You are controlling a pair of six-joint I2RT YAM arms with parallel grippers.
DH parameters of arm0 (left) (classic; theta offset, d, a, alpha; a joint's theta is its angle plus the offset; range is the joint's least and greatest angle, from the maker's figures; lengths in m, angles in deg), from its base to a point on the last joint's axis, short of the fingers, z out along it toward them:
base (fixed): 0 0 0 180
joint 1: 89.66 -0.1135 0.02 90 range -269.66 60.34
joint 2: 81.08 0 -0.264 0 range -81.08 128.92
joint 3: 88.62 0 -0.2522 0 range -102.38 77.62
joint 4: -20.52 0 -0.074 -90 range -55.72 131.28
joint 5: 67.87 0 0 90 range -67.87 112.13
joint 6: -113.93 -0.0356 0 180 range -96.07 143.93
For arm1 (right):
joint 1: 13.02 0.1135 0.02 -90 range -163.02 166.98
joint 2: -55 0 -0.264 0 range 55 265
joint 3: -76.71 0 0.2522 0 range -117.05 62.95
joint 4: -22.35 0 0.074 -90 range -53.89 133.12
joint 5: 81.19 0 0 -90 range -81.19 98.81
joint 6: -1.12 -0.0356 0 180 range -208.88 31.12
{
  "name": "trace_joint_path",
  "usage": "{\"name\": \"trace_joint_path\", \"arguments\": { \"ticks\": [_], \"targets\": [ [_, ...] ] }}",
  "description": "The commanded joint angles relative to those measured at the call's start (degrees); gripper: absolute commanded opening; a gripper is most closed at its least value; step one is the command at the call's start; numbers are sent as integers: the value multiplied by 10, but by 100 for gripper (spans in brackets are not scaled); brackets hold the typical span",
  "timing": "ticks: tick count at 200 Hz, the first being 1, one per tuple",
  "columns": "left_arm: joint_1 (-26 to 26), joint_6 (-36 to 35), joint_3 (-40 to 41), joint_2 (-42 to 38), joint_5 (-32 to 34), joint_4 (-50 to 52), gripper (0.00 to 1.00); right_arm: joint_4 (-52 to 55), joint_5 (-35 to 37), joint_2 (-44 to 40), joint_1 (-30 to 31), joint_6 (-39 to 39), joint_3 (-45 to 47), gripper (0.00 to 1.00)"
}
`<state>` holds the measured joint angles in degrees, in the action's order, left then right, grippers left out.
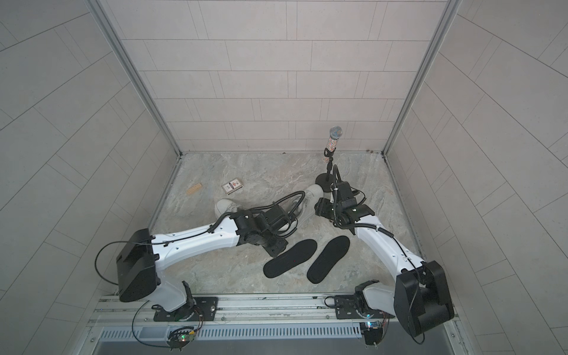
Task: Insert the insole into the shoe
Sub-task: Adjust the shoe at the center of the board, then pick up the insole from the center of the board.
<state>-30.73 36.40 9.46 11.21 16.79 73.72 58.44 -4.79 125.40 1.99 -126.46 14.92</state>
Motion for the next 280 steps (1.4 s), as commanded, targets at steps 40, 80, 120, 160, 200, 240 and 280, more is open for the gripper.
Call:
{"name": "trace_joint_path", "arguments": {
  "ticks": [40,80,120,160,200,240,280],
  "targets": [
    [2,26,15,71,31,-58,59,43,23,3,-6,19,11,62],
    [2,30,28,102,50,-85,59,56,32,18,-7,20,12,59],
    [9,28,38,143,57,-105,59,65,38,16,-11,20,22,58],
    [25,29,42,162,75,-115,55,64,37,23,-12,23,12,57],
    [25,40,38,112,87,-94,55,84,39,28,-12,36,8,56],
    [18,49,-41,82,74,-47,57,179,92,16,-10,-1,8,51],
    [-24,107,-90,40,129,-15,58,284,117,-11,-10,-80,37,49]
  ]
}}
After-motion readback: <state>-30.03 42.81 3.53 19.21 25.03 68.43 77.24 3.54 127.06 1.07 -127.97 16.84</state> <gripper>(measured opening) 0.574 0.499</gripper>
